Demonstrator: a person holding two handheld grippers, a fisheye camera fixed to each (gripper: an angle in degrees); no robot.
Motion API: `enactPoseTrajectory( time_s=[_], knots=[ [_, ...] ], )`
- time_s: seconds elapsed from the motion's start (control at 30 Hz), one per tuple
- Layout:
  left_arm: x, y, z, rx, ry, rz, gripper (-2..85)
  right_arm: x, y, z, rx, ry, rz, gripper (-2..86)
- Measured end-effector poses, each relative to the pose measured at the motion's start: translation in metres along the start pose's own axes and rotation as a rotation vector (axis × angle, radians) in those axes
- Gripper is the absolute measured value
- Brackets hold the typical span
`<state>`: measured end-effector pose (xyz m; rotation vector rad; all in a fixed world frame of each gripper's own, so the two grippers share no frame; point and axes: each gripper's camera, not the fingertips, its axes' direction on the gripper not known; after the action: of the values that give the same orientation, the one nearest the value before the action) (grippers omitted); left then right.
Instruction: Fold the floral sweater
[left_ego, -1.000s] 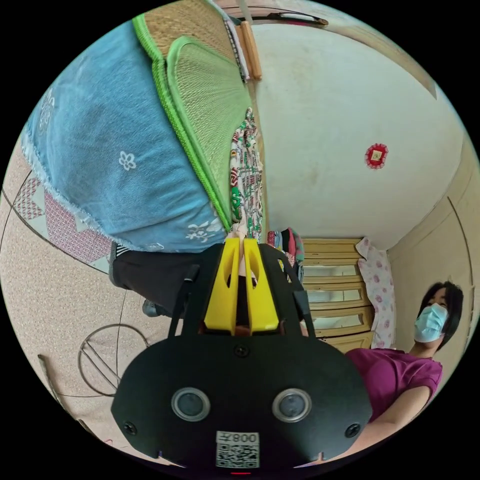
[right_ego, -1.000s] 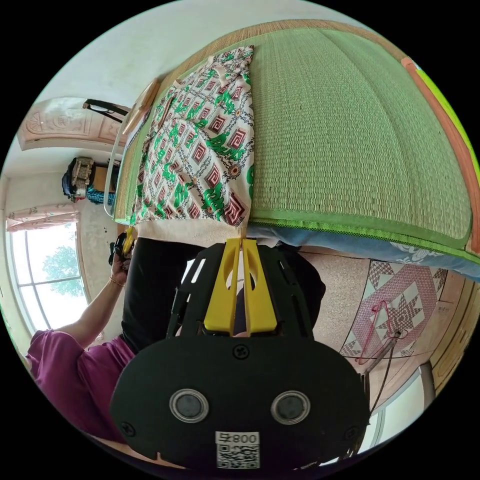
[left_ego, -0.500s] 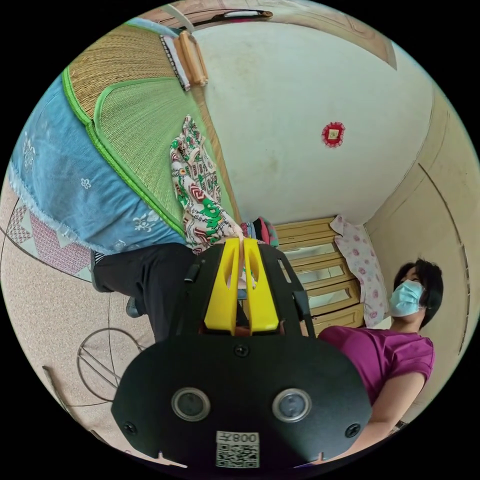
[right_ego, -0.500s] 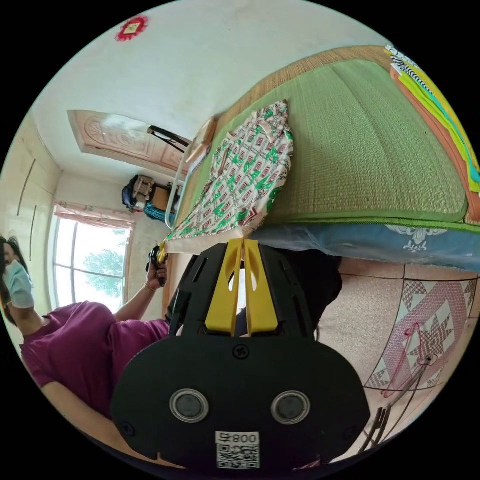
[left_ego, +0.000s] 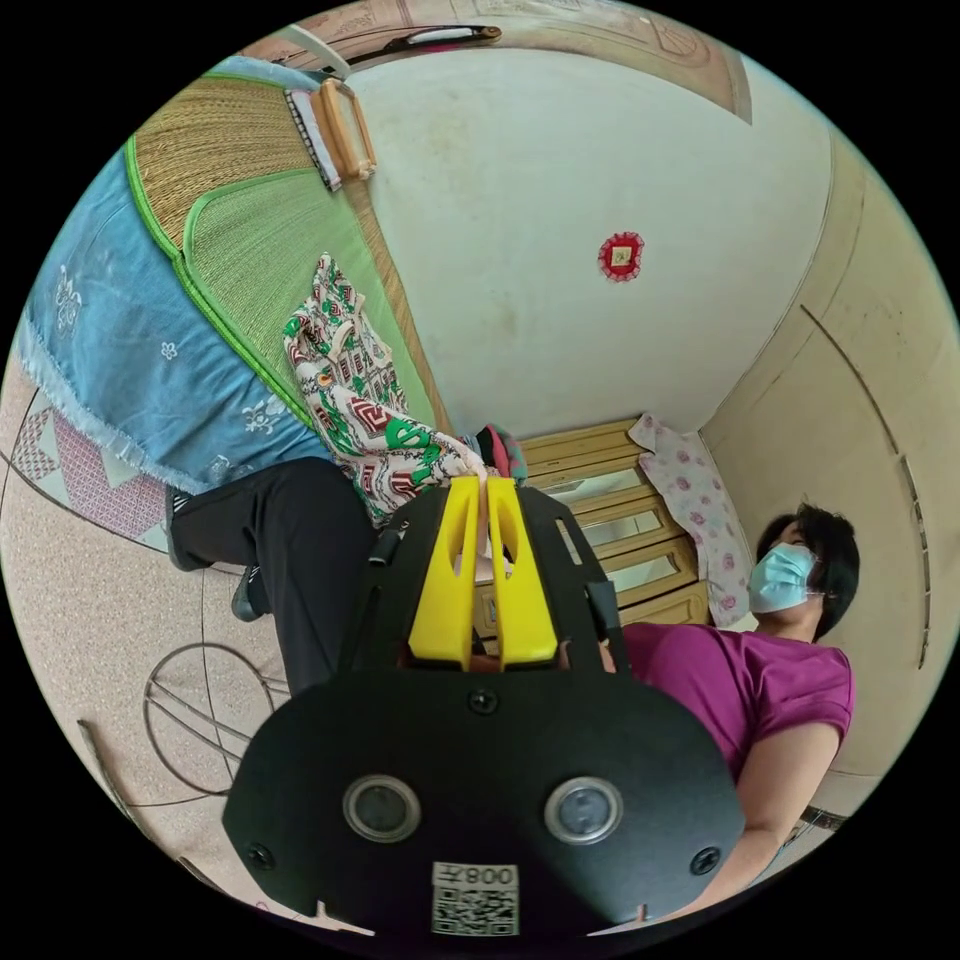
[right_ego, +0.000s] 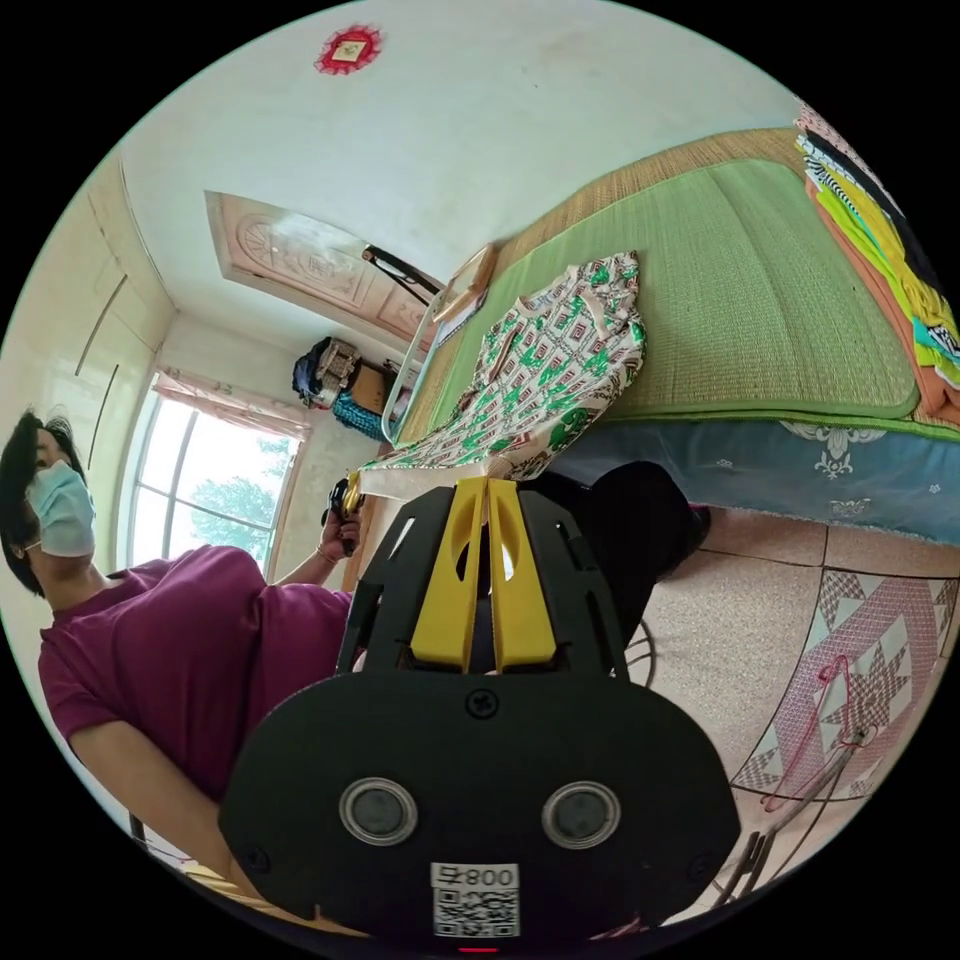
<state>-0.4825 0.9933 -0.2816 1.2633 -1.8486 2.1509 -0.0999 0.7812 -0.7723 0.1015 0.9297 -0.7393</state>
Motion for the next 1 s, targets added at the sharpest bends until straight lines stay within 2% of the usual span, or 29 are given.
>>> enactPoseTrajectory(
  time_s=[0.13,0.53,0.77,1.0],
  knots=[
    [0.001,0.009,-0.008,0.001,0.006,-0.026,1.1,0.003,0.015,-0.001,-0.021,0.017,0.007,0.2],
    [-0.020,0.027,-0.021,-0.006,-0.052,-0.141,1.2,0.076,0.067,0.040,-0.040,0.039,0.231,0.8],
    [-0.018,0.019,-0.020,-0.020,-0.054,-0.140,1.2,0.085,0.076,0.058,-0.010,-0.007,0.260,5.4],
    [-0.019,0.015,-0.021,-0.024,-0.055,-0.138,1.2,0.064,0.049,0.100,-0.106,0.154,0.211,7.4]
  ],
)
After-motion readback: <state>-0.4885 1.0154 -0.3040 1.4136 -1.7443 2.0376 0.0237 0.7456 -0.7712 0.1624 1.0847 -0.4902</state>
